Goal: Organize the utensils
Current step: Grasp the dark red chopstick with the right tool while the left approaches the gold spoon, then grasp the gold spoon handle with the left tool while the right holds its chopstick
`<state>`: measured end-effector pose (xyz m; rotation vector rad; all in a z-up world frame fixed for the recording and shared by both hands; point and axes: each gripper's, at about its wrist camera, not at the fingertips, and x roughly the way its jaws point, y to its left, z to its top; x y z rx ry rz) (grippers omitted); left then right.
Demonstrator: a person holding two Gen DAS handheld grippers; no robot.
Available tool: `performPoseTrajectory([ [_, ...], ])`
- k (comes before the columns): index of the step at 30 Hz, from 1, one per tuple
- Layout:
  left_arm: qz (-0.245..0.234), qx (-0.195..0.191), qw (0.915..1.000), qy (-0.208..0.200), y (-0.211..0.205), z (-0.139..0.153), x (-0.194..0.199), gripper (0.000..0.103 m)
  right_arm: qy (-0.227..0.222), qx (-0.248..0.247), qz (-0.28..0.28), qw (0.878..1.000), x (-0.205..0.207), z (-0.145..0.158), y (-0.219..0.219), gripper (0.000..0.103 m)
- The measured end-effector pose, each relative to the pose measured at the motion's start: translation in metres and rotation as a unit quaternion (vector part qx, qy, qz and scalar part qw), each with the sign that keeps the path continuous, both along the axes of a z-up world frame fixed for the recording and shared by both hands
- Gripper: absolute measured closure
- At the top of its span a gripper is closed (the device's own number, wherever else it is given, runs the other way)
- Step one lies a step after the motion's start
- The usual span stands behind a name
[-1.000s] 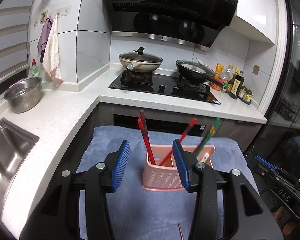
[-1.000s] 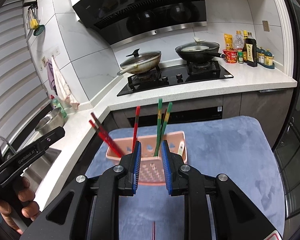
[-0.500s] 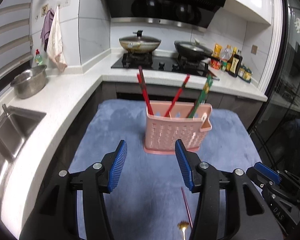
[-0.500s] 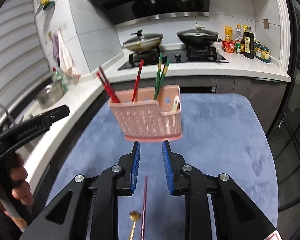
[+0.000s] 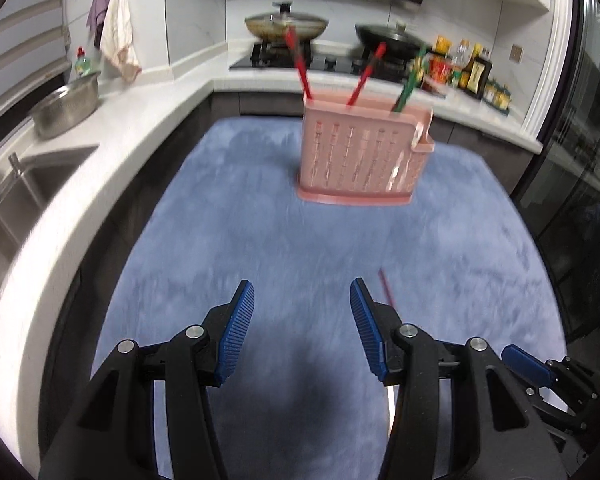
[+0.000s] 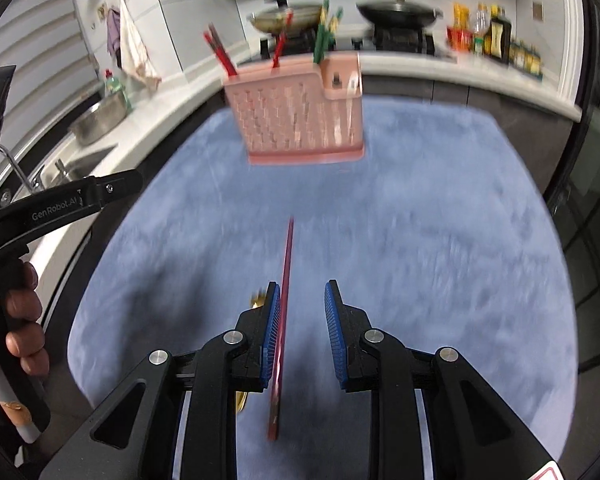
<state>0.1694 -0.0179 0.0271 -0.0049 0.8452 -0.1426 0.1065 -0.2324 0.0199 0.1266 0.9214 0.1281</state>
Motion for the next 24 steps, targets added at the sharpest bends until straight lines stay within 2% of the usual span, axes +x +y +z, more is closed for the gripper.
performPoseTrajectory([
  [3,0.001,0.005,0.9996,0.026,0.002,-0.02,-0.012,0.055,0.02,0.001,0.007,1.0,-0.012,-0.017,0.007,0.08],
  [9,0.001,0.013,0.9985,0.053,0.002,-0.043,-0.032,0.055,0.056,0.006,0.023,0.998,-0.029,-0.048,0.019,0.08],
  [24,0.006,0.022,0.996,0.086,0.0,-0.067,-0.048,0.055,0.092,0.015,0.028,0.995,-0.036,-0.077,0.025,0.08],
])
